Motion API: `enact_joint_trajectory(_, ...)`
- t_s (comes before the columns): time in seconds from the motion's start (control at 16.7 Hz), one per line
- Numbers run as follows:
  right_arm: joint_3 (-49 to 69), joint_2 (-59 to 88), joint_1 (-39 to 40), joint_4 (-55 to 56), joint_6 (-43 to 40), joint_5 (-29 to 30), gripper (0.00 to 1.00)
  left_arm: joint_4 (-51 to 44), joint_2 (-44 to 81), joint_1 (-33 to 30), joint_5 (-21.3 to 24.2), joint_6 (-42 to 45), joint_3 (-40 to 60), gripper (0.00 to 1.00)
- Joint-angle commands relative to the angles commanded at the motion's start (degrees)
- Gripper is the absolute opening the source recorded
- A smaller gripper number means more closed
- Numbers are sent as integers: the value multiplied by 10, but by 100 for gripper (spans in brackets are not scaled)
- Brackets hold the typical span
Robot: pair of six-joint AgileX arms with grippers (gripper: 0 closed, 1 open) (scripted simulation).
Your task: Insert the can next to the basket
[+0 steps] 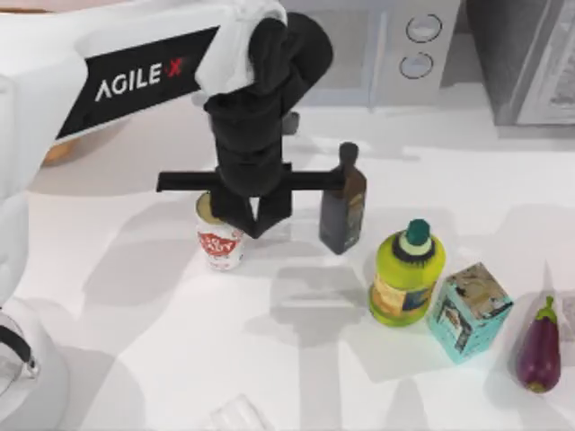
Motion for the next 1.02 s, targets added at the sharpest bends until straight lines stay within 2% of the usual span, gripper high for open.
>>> enact_joint_trajectory(0.6,0,0,0,0,0,0,100,4,13,-9,19,1,-5,0)
enact_joint_trajectory(1.02,0,0,0,0,0,0,100,16,3,0,0,0,-13,0)
